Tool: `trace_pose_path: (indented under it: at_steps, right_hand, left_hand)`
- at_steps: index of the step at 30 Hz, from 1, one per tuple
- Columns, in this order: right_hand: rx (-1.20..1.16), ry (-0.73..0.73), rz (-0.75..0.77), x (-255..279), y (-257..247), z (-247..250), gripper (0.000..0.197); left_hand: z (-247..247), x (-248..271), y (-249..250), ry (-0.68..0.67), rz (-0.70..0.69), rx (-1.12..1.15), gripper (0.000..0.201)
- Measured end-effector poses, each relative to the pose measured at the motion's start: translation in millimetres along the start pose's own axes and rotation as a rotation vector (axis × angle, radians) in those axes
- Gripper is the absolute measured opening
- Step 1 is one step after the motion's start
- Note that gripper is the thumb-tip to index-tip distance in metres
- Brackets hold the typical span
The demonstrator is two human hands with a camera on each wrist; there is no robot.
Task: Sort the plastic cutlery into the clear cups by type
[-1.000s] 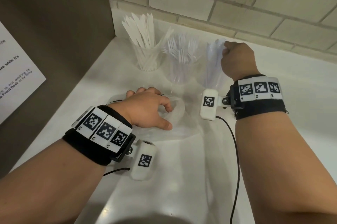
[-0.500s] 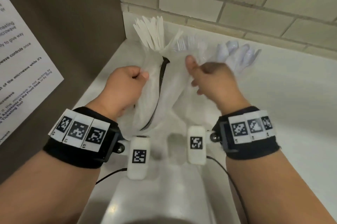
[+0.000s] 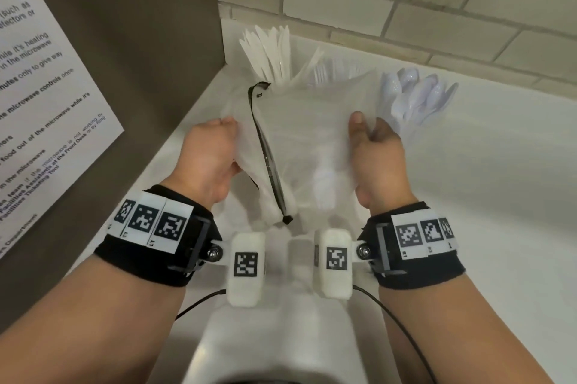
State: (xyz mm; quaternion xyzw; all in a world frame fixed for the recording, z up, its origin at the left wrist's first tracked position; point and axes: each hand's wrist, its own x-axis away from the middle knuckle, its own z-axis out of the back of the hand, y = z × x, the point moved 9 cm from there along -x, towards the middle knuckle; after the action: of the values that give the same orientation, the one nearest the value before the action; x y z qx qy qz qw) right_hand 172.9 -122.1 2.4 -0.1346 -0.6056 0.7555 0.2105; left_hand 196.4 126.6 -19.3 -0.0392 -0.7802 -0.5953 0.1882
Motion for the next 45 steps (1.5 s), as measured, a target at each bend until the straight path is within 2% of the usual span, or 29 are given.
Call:
trace_pose_path:
  at_steps: [2, 4, 6, 8, 10, 12, 13, 14, 15, 17, 18, 19, 20, 21, 23, 24, 27, 30, 31, 32, 33, 34, 36, 38, 39, 40, 42, 43, 45]
  right_hand:
    - [0.002, -0.005, -0.030, -0.7, 5.4, -0.8, 0.049]
    - [-0.072, -0.034, -0.100, 1.9, 10.8, -4.8, 0.063]
    - [-0.176, -0.119, -0.183, 5.0, 16.6, -13.9, 0.078]
    - [-0.101, -0.195, -0.167, 7.2, 14.3, -18.7, 0.066]
    - [0.272, -0.196, -0.041, 5.9, 5.8, -14.3, 0.055]
    - [0.585, -0.101, 0.151, 7.8, -13.0, -8.9, 0.061]
    - [0.599, -0.071, 0.236, 12.2, -24.2, -10.3, 0.061]
    - [0.547, -0.093, 0.272, 17.8, -31.1, -15.3, 0.061]
    - [0.452, -0.167, 0.252, 23.4, -33.4, -24.3, 0.065]
    - [0.329, -0.370, 0.212, 35.8, -30.0, -48.7, 0.077]
    - [0.327, -0.431, 0.253, 39.8, -30.2, -57.1, 0.081]
    - [0.318, -0.440, 0.299, 40.1, -30.5, -59.6, 0.083]
    - [0.285, -0.416, 0.327, 37.5, -31.7, -56.8, 0.084]
    - [0.225, -0.390, 0.328, 34.0, -32.1, -51.7, 0.086]
    - [0.090, -0.361, 0.316, 26.4, -29.8, -40.0, 0.091]
    - [0.042, -0.352, 0.323, 23.8, -30.0, -34.5, 0.089]
    - [0.053, -0.359, 0.346, 16.4, -26.8, -24.5, 0.069]
    - [0.580, -0.414, 0.389, 15.8, -18.6, -31.3, 0.039]
    - [0.721, -0.367, 0.413, 15.6, -20.0, -29.2, 0.037]
    - [0.753, -0.272, 0.469, 15.6, -29.0, -24.9, 0.039]
    - [0.671, -0.175, 0.566, 21.1, -46.3, -22.1, 0.035]
    - [0.550, -0.150, 0.688, 31.2, -63.4, -23.6, 0.028]
    - [0.499, -0.357, 0.863, 52.2, -76.2, -46.9, 0.021]
    - [0.621, -0.617, 0.883, 66.8, -62.9, -73.0, 0.023]
    - [0.659, -0.649, 0.889, 69.9, -58.4, -77.8, 0.025]
    - [0.640, -0.613, 0.908, 70.1, -59.9, -76.8, 0.028]
    - [0.479, -0.472, 0.974, 75.7, -78.3, -65.1, 0.027]
    - [0.380, -0.460, 1.005, 81.9, -86.8, -61.3, 0.023]
    - [0.261, -0.618, 1.016, 96.1, -89.3, -67.5, 0.016]
  left_hand:
    - [-8.7, 2.2, -2.7, -0.096, 0.022, 0.057, 0.028]
    - [-28.7, 10.5, -3.5, -0.321, 0.052, 0.024, 0.052]
    - [-43.6, 23.5, -6.4, -0.457, 0.061, -0.054, 0.057]
    - [-37.7, 21.8, -4.7, -0.353, 0.020, -0.109, 0.041]
    - [-19.1, 12.1, 3.0, -0.154, -0.075, -0.253, 0.025]
    - [-8.8, 6.6, 10.4, -0.050, -0.170, -0.402, 0.010]
    - [-8.9, 6.6, 13.0, -0.045, -0.201, -0.428, 0.005]
    - [-13.6, 9.8, 13.6, -0.077, -0.201, -0.438, 0.010]
    - [-22.6, 13.5, 10.7, -0.158, -0.168, -0.432, 0.025]
    - [-48.6, 26.9, -0.2, -0.420, -0.033, -0.275, 0.060]
    - [-57.4, 33.0, -2.9, -0.497, 0.029, -0.162, 0.071]
    - [-59.9, 33.4, -3.7, -0.510, 0.047, -0.118, 0.075]
    - [-56.1, 29.9, -3.3, -0.466, 0.021, -0.171, 0.072]
    - [-47.3, 24.9, -0.6, -0.370, -0.044, -0.300, 0.059]
    - [-27.9, 14.7, 7.7, -0.199, -0.215, -0.584, 0.025]
    - [-25.7, 13.8, 11.2, -0.187, -0.278, -0.695, 0.019]
    - [-22.1, 6.8, 3.5, -0.232, -0.310, -0.987, 0.046]
    - [-25.7, 9.9, -4.1, -0.295, -0.283, -1.191, 0.066]
    - [-29.3, 12.9, -8.7, -0.330, -0.265, -1.247, 0.081]
    - [-32.3, 16.2, -12.8, -0.361, -0.246, -1.300, 0.095]
    - [-35.0, 18.8, -15.5, -0.385, -0.240, -1.343, 0.105]
    - [-38.2, 21.0, -16.8, -0.404, -0.252, -1.370, 0.110]
    - [-45.0, 24.5, -17.6, -0.444, -0.298, -1.388, 0.105]
    - [-48.8, 29.8, -18.8, -0.474, -0.312, -1.394, 0.089]
    - [-48.1, 31.8, -19.4, -0.472, -0.299, -1.407, 0.084]
    - [-45.9, 33.4, -20.7, -0.466, -0.270, -1.430, 0.082]
    - [-42.3, 34.4, -23.9, -0.470, -0.237, -1.468, 0.086]
    - [-41.2, 33.7, -25.7, -0.482, -0.233, -1.467, 0.085]
    - [-43.7, 34.1, -28.2, -0.521, -0.249, -1.467, 0.065]
